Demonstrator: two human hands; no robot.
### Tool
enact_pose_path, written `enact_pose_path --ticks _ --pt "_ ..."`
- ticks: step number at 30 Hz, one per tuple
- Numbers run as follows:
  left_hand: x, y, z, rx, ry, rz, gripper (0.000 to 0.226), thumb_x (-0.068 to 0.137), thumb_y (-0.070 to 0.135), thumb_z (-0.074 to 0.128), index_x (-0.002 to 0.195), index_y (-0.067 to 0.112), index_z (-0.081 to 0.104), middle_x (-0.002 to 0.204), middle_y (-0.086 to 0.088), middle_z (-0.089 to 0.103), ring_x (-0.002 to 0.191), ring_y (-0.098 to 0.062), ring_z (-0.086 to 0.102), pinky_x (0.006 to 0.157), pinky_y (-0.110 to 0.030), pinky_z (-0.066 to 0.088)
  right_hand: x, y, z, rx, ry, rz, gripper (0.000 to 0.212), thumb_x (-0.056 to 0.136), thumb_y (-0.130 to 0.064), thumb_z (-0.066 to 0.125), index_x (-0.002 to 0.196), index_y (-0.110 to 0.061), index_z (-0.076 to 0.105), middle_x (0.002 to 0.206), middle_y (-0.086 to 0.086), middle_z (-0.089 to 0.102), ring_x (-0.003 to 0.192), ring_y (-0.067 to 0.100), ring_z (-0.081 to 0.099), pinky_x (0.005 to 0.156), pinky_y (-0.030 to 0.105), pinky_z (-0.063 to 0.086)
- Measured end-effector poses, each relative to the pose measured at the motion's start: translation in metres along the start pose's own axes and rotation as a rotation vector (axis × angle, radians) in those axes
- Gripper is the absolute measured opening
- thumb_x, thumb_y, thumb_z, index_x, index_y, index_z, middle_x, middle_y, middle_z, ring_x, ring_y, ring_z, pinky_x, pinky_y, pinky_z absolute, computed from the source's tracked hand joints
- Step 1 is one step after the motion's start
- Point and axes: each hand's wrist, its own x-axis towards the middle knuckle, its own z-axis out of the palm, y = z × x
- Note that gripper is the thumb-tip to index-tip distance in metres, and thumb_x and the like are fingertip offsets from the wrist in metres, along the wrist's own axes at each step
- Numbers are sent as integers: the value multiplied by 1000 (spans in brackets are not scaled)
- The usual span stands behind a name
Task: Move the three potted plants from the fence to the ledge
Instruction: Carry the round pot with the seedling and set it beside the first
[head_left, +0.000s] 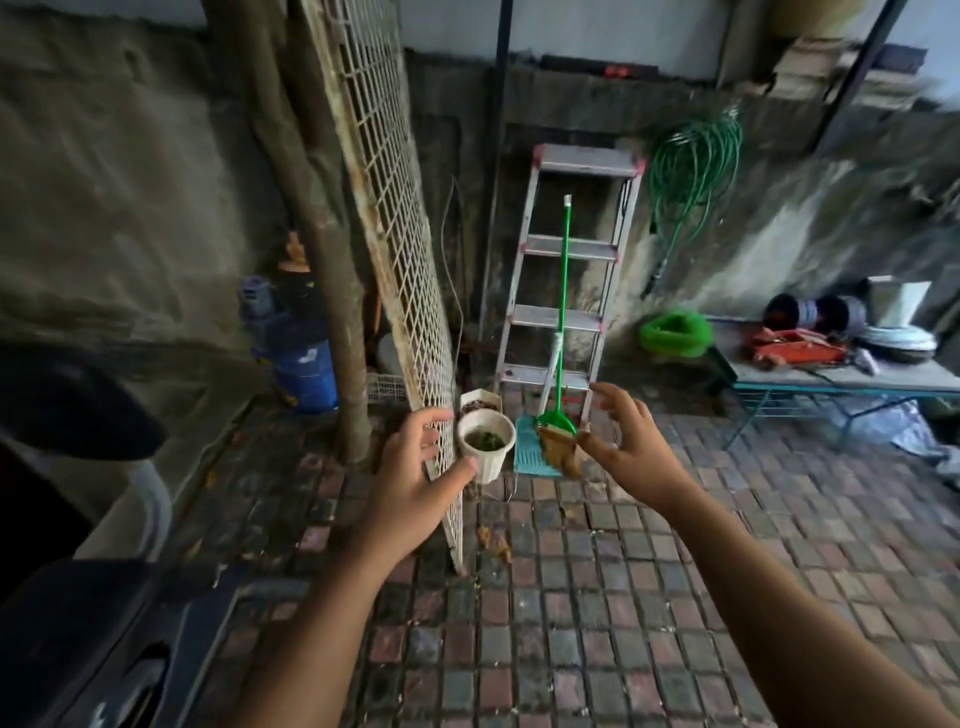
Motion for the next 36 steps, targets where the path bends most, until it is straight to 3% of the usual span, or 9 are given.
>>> enact_pose_path --ticks 4,8,14,18,23,27,31,34,36 --pt "92 -29 38 -14 -58 -50 47 81 47 73 116 63 45 136 6 49 130 -17 52 99 -25 46 58 31 6 112 26 118 61 97 -23 72 149 -29 43 146 9 48 137 27 48 109 42 47" --pt "167 -51 78 31 -112 -63 52 94 24 76 129 46 43 139 6 46 137 -21 47 112 -41 42 112 69 9 131 -10 213 69 98 -33 70 155 -37 34 155 6 38 125 20 46 88 25 46" --pt "260 -98 144 97 -68 -98 56 93 26 76 120 59 40 135 4 42 126 -18 47 95 -31 41 211 154 7 161 -115 245 73 96 -35 73 156 -39 31 155 3 36 103 1 46 53 0 45" --pt "326 -147 204 150 9 -170 65 92 25 78 137 48 36 134 6 35 132 -23 44 95 -35 38 301 234 16 210 -205 200 76 94 -33 75 157 -35 32 150 6 39 110 2 51 69 3 53" --pt "388 -230 278 175 219 -420 93 69 75 63 149 34 41 146 2 40 133 -18 41 102 -35 37 421 347 70 199 -427 208 78 93 -12 77 158 -16 34 153 23 42 141 42 47 114 61 45" --pt "420 -319 323 216 241 -554 111 60 78 52 156 25 39 157 -13 43 141 -28 43 106 -33 35 476 426 140 147 -542 221 75 94 -11 76 156 -10 36 146 25 46 133 42 53 111 52 48" --pt "452 -428 358 221 214 -635 98 79 59 77 159 30 29 164 -15 31 146 -33 40 100 -32 36 505 499 217 112 -550 176 74 91 -20 80 153 -20 40 145 17 48 130 30 53 100 26 42" --pt "490 -535 372 353 278 -563 92 84 49 83 158 37 29 159 -14 35 143 -33 38 94 -35 36 532 564 295 251 -521 94 72 91 -24 81 146 -45 38 142 -4 48 139 23 46 118 46 41" --pt "510 -603 382 406 322 -490 93 81 47 85 153 43 28 157 -8 33 139 -25 33 93 -36 34 548 609 352 321 -519 105 82 92 -30 80 157 -39 30 152 -1 45 144 12 39 121 37 36"
